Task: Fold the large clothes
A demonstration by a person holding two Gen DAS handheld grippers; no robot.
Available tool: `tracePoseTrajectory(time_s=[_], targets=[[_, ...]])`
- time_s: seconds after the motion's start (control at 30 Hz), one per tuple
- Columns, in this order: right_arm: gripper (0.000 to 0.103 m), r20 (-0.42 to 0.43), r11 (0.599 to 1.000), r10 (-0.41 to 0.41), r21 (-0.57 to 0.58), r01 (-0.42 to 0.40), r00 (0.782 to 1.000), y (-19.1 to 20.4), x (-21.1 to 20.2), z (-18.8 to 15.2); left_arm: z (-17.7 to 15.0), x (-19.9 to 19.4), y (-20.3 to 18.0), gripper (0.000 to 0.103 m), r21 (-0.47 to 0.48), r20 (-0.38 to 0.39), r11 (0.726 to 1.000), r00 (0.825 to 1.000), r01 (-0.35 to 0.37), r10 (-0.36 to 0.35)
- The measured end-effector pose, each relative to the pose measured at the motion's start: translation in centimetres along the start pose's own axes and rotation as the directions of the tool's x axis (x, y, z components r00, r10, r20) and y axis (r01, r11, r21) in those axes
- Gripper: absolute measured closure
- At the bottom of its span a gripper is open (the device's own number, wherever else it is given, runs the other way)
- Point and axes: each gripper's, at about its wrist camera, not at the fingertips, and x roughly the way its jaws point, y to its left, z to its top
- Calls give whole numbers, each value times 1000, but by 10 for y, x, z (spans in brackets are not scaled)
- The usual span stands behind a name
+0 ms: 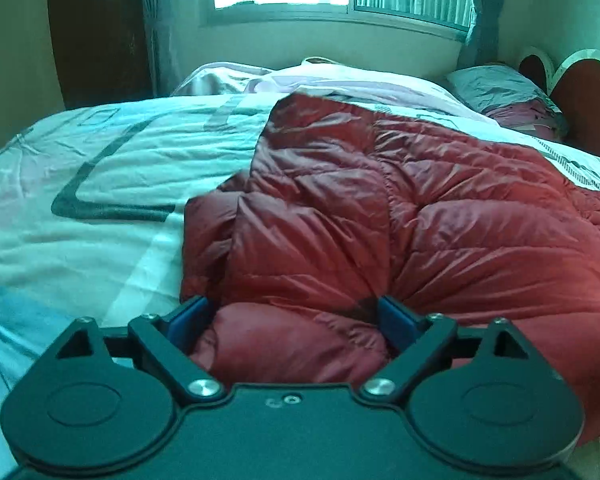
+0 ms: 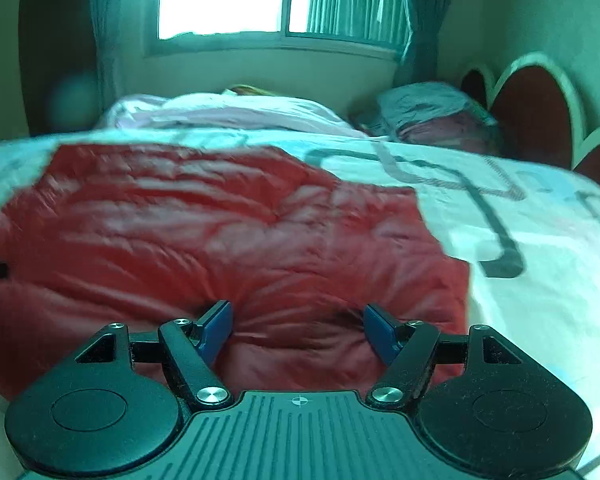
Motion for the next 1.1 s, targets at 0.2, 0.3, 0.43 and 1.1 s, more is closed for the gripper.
tracePoseTrajectory(time_s=[0.2, 0.3, 0.43, 1.1], targets=[[15, -84, 999, -35, 32, 37, 996, -3, 13, 10, 2, 4, 1, 12, 9, -17, 1000, 1000, 2, -2], [15, -32, 996, -55, 65, 57, 998, -3, -9, 14, 5, 4, 2, 12, 13, -29, 1000, 1000, 9, -8], [15, -46, 996, -64, 57, 67, 997, -1, -16, -4, 4, 2, 2, 11, 23, -32, 1000, 999, 11, -11], [24, -28, 993, 25, 116, -22, 999, 9, -52, -1, 0, -38, 8, 18, 67, 4, 997, 1000, 30, -30]])
